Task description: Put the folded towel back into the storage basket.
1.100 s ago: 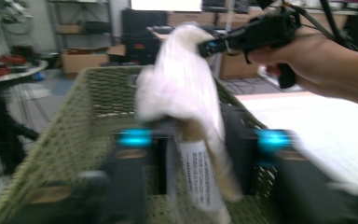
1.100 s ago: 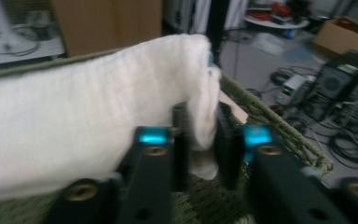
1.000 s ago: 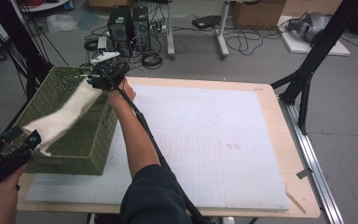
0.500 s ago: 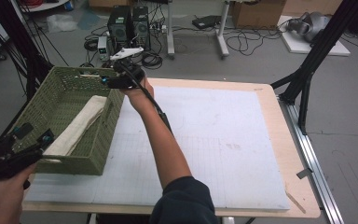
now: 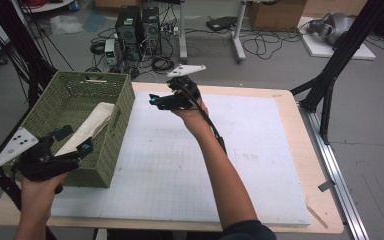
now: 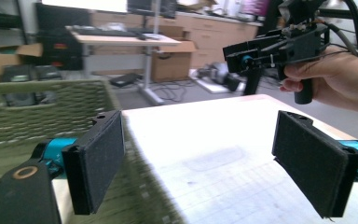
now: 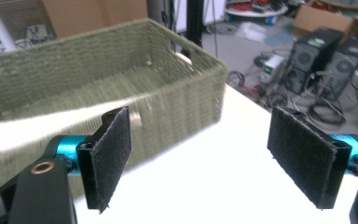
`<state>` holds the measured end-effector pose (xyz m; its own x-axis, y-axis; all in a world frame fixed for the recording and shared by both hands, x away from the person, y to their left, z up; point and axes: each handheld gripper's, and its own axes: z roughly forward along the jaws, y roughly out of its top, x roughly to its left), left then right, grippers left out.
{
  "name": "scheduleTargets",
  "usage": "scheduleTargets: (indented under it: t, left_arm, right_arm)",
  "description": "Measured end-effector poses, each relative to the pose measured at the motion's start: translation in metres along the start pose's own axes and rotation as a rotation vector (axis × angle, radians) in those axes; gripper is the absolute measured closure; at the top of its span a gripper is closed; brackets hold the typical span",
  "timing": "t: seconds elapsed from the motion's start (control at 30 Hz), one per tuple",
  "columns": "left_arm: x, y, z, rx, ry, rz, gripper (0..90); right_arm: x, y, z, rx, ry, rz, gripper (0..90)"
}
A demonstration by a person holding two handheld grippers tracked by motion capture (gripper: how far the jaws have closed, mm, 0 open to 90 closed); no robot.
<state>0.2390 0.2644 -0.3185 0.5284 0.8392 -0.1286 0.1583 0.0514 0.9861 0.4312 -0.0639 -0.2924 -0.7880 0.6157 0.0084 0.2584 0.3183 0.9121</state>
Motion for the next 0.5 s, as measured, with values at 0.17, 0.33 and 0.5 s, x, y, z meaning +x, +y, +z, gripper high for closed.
scheduleTargets:
  t: [0.17,0.33,0.5]
  left_arm:
    - [-0.014,-0.001,0.018,0.013,-0.077,0.011,18.4]
    - [-0.026,-0.003,0.034,0.036,-0.142,0.028,19.2]
    - [-0.038,-0.007,0.049,0.045,-0.209,0.039,19.6]
  right_arm:
    - [-0.016,-0.023,-0.035,-0.008,-0.037,0.025,20.0]
    - [-0.027,-0.040,-0.066,-0.015,-0.073,0.044,18.5]
    - [-0.032,-0.055,-0.097,-0.038,-0.113,0.041,18.4]
